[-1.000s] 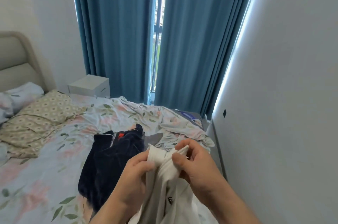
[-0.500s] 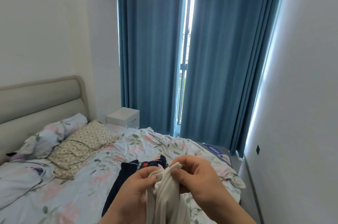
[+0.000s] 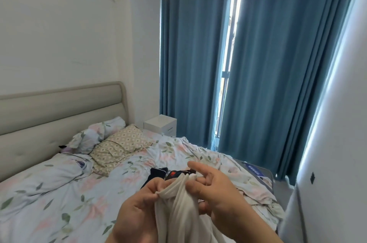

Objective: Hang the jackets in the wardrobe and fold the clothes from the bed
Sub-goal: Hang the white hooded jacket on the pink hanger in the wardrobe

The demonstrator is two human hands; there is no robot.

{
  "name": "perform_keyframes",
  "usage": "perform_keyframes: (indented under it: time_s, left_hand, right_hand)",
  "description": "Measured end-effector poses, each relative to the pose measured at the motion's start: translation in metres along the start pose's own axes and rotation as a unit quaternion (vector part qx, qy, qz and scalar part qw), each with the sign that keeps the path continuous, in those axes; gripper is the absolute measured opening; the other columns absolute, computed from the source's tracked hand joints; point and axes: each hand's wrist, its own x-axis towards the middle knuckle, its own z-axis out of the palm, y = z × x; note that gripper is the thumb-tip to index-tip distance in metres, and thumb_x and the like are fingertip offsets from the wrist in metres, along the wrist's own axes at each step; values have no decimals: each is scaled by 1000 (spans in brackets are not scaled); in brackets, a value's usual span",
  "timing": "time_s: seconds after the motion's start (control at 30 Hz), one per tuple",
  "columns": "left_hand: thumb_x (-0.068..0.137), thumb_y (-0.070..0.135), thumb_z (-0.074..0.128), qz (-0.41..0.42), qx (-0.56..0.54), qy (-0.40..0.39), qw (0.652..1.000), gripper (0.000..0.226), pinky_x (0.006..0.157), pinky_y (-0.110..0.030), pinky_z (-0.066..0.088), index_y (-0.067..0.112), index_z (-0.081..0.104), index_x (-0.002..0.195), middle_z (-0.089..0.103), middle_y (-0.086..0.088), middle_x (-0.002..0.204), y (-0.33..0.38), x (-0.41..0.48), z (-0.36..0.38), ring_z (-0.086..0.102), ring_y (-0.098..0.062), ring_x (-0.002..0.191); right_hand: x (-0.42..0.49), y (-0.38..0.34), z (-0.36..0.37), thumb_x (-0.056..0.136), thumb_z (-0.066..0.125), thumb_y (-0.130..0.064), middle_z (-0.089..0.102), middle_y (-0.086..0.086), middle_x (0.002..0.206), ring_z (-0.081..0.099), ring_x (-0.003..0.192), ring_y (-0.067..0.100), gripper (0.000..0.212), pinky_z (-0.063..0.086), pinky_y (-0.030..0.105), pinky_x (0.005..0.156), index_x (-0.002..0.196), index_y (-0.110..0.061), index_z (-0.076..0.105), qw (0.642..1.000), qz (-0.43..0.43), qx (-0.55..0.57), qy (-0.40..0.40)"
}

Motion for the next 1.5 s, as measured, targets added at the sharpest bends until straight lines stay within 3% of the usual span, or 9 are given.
perform_keyframes:
  time_s: [0.13,0.23,0.37,0.63,0.77,0.93,1.07,1.23,1.5]
  left_hand:
    - [81,-3,55,73,-9,-127,989,16,100,-51,39,-8,64,94,47,-40,132,-3,-14,12,52,-47,119]
    - [84,-9,44,157,56,-29,986,26,105,-48,38,-11,62,103,44,-40,135,6,-37,13,49,-46,123]
    - [43,-4,72,145,124,56,980,30,67,-43,57,-7,65,72,66,-34,102,10,-68,2,68,-41,84]
    - [56,28,74,214,529,344,746,43,75,-10,49,54,69,90,74,19,88,35,-151,5,68,4,86]
    - [74,22,78,254,564,499,607,23,68,-30,51,17,62,60,66,4,62,35,-168,-9,64,-22,69]
    - [88,-8,63,331,324,478,746,33,56,-13,46,16,77,70,70,-4,64,119,-207,-49,62,-9,58]
    - [71,26,65,345,326,463,749,20,80,-38,47,30,78,86,73,-12,78,175,-232,-96,63,-24,79]
    - [43,90,64,295,464,493,674,63,56,-12,45,42,72,84,70,3,70,230,-269,-137,59,2,60]
    - [37,87,72,327,418,511,677,77,56,-19,47,27,73,85,71,0,70,281,-308,-166,63,-5,63]
  right_hand:
    - [-9,1,1,91,63,1,75,10,90,70,78,21,16,55,34,57,103,-9,69,997,23,0,-79]
    - [-9,10,14,91,63,2,63,13,79,55,68,27,13,45,30,52,86,-10,66,997,14,-5,-71]
    - [-4,22,45,89,65,0,55,14,70,47,63,24,23,35,28,51,75,-18,66,998,-43,11,-54]
    - [1,24,144,85,70,-3,60,9,65,52,63,20,22,40,30,58,74,-22,68,980,-120,-22,-159]
    - [11,25,198,84,70,-4,59,5,64,51,62,17,21,40,29,56,74,-22,69,971,-129,-25,-200]
    - [34,34,274,86,69,-7,63,9,69,57,64,22,14,49,34,55,77,-18,69,970,-81,1,-231]
    - [57,45,332,86,70,-8,62,10,67,54,57,21,8,51,30,52,88,-3,63,967,-70,-10,-244]
    - [82,65,396,87,69,-7,59,10,67,51,54,17,10,49,24,50,93,-1,64,967,-42,-3,-250]
    - [104,85,476,87,69,-10,57,10,69,52,61,22,4,48,28,55,85,-8,66,957,-41,-5,-286]
